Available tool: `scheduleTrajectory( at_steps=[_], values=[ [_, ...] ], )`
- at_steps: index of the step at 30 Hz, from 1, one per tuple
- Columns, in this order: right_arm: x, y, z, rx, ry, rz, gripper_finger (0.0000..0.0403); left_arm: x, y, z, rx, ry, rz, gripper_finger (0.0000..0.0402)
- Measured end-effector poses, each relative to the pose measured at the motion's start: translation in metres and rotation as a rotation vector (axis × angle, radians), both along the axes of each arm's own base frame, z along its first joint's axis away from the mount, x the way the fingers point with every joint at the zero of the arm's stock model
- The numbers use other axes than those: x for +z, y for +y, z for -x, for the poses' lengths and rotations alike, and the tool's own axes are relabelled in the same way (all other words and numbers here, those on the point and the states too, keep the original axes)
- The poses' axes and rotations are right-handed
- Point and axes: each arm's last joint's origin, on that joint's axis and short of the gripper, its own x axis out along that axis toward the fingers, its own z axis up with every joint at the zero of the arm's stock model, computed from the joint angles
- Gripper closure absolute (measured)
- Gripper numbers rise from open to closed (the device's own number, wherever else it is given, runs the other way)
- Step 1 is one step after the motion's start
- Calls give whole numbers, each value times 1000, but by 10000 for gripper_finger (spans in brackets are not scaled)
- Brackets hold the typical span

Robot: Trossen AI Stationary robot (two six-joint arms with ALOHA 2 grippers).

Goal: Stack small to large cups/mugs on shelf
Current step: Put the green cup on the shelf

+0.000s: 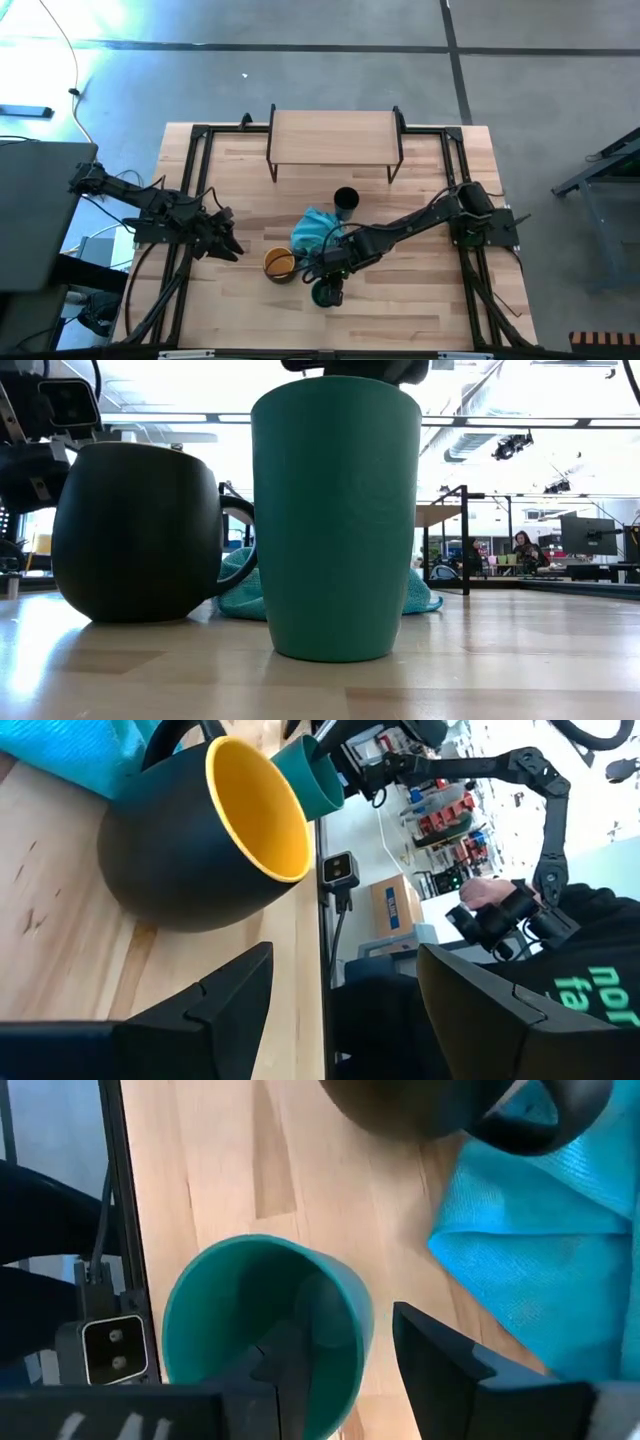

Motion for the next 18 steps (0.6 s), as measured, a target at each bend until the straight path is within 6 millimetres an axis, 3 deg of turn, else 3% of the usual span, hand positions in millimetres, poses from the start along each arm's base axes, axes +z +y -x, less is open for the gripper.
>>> scheduleTrajectory(
  at_steps=[18],
  values=[
    [-2, -2, 2, -16, 24, 35, 272, -4, 0, 1, -7, 42, -6, 165]
  ],
)
